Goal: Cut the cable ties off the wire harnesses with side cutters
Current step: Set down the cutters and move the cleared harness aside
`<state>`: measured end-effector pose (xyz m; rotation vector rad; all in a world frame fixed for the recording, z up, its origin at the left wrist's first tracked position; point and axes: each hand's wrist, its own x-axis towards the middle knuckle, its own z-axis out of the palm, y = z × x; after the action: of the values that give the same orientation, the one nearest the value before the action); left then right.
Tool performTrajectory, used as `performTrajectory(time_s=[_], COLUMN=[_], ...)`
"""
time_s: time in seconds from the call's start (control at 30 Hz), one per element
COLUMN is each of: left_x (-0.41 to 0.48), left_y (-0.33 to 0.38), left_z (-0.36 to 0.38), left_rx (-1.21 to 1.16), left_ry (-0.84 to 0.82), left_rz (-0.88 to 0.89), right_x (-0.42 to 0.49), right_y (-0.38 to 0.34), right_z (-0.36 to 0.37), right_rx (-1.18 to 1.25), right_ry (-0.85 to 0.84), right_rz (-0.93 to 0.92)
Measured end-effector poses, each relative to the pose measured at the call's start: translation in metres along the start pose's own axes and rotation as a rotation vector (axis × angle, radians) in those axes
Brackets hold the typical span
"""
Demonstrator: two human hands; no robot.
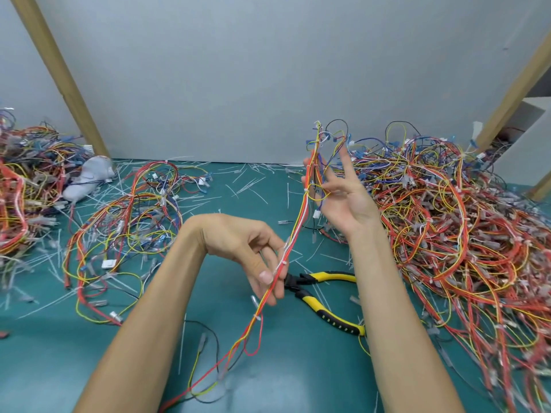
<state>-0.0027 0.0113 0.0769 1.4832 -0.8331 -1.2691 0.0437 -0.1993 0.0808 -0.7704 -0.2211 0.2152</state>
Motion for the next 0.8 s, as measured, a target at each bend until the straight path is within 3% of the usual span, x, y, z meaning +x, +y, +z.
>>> performTrajectory(time_s=[0.27,0.43,0.6,0.8], left_x=[-0.016,-0.031,-0.022,-0.013], left_y=[-0.005,-0.015,-0.011,0.006], left_z=[-0.013,-0.023,-0.022,-0.026], left_rx=[0.059,0.078,-0.179,-0.572], left_ry=[0.074,0.395,0.702,0.74], left_rz=[-0.026,0.11,0.283,0.372], right_x=[-0.004,-0.009,-0.007,-0.007], right_y=[-0.01,-0.012,-0.015,-0.015], right_z=[-0.017,-0.022,-0.023,-0.028], right_rx=[-0.138,-0.071,0.008,-0.022], right_ry=[0.054,0.018,0.023,0.041], right_rz=[0.019,0.036,0.038,0.013])
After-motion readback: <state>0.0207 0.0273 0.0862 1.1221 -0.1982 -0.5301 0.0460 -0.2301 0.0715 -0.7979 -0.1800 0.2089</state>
